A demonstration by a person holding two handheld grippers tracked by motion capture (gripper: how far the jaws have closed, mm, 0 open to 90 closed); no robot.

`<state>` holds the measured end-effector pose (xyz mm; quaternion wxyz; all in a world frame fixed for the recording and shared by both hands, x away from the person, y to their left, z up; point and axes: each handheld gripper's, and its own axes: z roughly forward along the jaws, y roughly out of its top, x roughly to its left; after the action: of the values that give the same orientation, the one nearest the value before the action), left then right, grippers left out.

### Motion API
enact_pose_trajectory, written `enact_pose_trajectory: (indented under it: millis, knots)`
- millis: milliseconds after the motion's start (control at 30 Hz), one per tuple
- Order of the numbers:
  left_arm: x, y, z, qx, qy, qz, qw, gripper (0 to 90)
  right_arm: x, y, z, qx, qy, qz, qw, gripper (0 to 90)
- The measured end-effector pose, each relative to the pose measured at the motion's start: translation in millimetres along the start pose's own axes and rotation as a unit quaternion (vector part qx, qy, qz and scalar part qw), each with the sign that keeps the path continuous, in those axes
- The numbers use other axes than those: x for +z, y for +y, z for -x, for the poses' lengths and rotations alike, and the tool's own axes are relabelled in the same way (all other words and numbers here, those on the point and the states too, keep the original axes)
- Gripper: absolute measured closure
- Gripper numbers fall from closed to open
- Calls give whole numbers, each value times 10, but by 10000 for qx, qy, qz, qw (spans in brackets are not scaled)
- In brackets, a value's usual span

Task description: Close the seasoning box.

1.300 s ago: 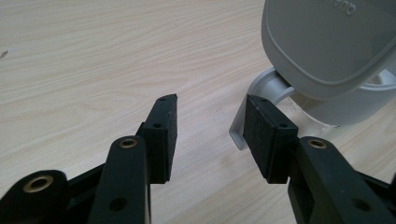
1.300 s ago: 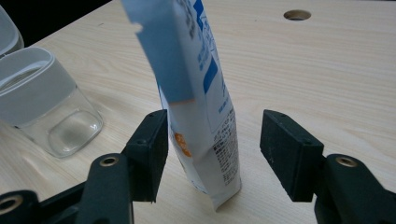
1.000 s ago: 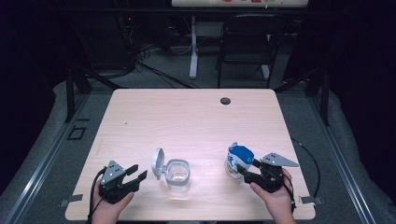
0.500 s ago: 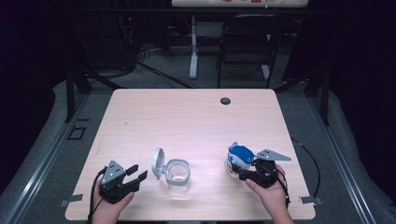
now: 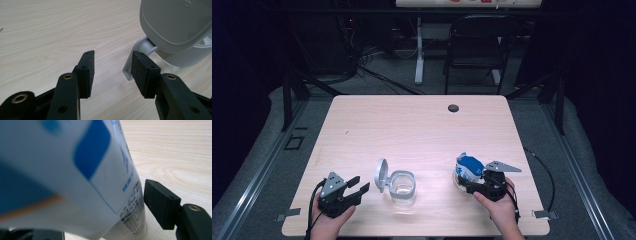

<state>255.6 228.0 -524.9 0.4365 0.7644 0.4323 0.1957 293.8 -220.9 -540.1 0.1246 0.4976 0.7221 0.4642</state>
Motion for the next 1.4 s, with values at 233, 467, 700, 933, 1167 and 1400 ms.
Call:
enact_pose_trajectory:
  millis: [233,467,700,933,1167,1400]
  knots:
    - [-3,0,-8,-5,15,-12,10000,547,53,-50,21,12,13,-34,10000,336]
    - [-2,1,-7,2,25,-24,10000,547,64,-63,22,53,51,3,10000,331]
    - [-1,0,-9,3,19,-9,10000,547,79,-102,37,140,66,43,9999,321]
    - [-2,2,-9,18,20,-6,10000,547,93,-136,61,238,115,108,9996,309]
    - [-4,3,-12,3,23,1,10000,547,109,-151,45,184,30,108,9998,307]
    - [-9,5,-16,-3,31,5,10000,546,142,-213,65,255,-7,22,9997,299]
